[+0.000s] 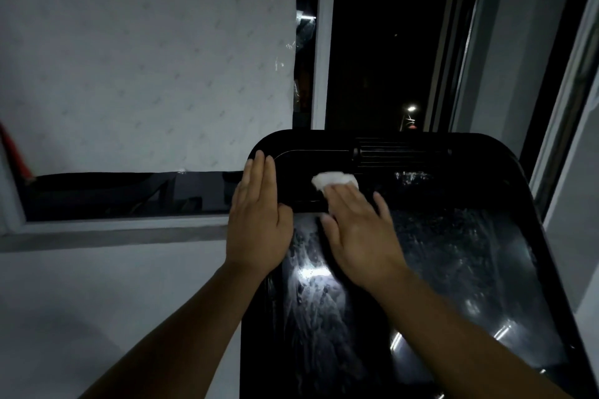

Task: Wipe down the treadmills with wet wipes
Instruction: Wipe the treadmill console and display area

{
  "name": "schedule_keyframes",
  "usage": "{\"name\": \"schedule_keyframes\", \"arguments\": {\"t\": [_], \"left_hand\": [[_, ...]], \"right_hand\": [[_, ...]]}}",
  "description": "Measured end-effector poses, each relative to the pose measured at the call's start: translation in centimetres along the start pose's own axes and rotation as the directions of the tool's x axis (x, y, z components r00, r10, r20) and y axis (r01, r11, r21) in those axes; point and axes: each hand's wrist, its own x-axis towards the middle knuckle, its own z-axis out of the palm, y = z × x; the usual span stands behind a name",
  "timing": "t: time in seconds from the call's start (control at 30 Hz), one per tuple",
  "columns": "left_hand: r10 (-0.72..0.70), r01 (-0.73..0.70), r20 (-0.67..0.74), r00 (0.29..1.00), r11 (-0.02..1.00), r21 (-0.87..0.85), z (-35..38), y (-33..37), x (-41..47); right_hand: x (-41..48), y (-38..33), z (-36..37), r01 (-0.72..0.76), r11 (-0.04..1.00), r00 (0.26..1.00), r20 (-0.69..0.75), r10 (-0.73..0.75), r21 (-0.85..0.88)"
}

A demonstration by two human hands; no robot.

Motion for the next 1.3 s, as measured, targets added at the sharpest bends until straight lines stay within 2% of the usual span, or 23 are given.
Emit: {"name": "schedule_keyframes", "arguments": {"t": [0.07, 0.17, 0.2, 0.33, 0.4, 0.57, 0.7, 0.73, 0.83, 0.9, 1.0, 1.07, 1.13, 1.2, 1.23, 1.3], "left_hand": [[0.001, -0.001, 0.008, 1.0, 1.0, 0.009, -0.1, 0.1, 0.0], [0.008, -0.01, 0.02, 1.0, 0.997, 0.074, -0.2, 0.1, 0.0], [0.038, -0.04, 0.017, 0.999, 0.992, 0.123, -0.3, 0.2, 0.0], [0.224, -0.232, 0.063, 0.973, 0.941, 0.246, 0.0, 0.4, -0.1], [0.248, -0.262, 0.084, 0.965, 0.929, 0.262, -0.1, 0.5, 0.0], [0.257, -0.285, 0.128, 0.958, 0.904, 0.32, -0.3, 0.5, 0.0], [0.273, -0.334, 0.199, 0.941, 0.845, 0.418, -0.4, 0.8, 0.2], [0.296, -0.374, 0.235, 0.926, 0.813, 0.447, -0.3, 1.0, 0.2], [0.341, -0.46, 0.324, 0.883, 0.768, 0.446, 0.4, 2.4, -0.3], [0.315, -0.449, 0.354, 0.881, 0.792, 0.414, 1.2, 3.5, -0.7], [0.276, -0.404, 0.349, 0.896, 0.833, 0.379, 2.2, 4.1, -0.8], [0.274, -0.395, 0.333, 0.902, 0.835, 0.382, 2.9, 4.7, -0.8], [0.276, -0.394, 0.333, 0.901, 0.842, 0.369, 3.6, 5.6, -0.7], [0.283, -0.401, 0.338, 0.898, 0.842, 0.361, 4.2, 6.5, -0.7], [0.272, -0.396, 0.346, 0.898, 0.842, 0.366, 4.3, 6.9, -0.7], [0.247, -0.371, 0.337, 0.909, 0.849, 0.378, 4.6, 7.3, -0.6]], "right_hand": [[1.2, -1.7, 0.2, -0.027, 1.0, 1.0, 0.002, 0.027, 0.005], [-0.1, -2.8, 0.7, 0.102, 0.995, 0.995, -0.012, -0.102, 0.001], [-0.5, -2.2, 0.4, 0.106, 0.994, 0.994, -0.024, -0.106, 0.003], [0.5, 0.0, 0.2, -0.006, 1.0, 0.996, -0.083, 0.008, 0.017], [1.3, -0.7, 0.7, -0.029, 0.999, 0.998, -0.05, 0.031, 0.043], [-2.1, 1.2, 1.0, 0.092, 0.995, 0.995, 0.049, -0.09, -0.049], [-0.3, 3.8, -0.1, -0.141, 0.989, 0.99, -0.024, 0.14, -0.053], [0.2, 3.0, -0.1, -0.154, 0.987, 0.988, -0.025, 0.153, -0.043], [-1.7, 1.3, 0.9, -0.001, 1.0, 1.0, 0.013, 0.001, -0.006], [-3.3, 3.4, 0.3, 0.052, 0.998, 0.998, 0.035, -0.051, -0.024], [-1.7, 6.8, -0.9, -0.13, 0.99, 0.99, -0.055, 0.127, -0.052], [-0.3, 5.9, -1.0, -0.206, 0.979, 0.977, -0.063, 0.205, -0.004], [-0.9, 4.6, -0.2, -0.1, 0.995, 0.995, -0.027, 0.1, 0.008], [-2.3, 6.1, -0.6, -0.007, 1.0, 1.0, 0.018, 0.007, -0.013], [-2.5, 7.9, -1.2, -0.042, 0.999, 0.999, 0.016, 0.042, -0.021], [-2.0, 11.2, -2.4, -0.207, 0.978, 0.977, -0.053, 0.205, -0.031]]}}
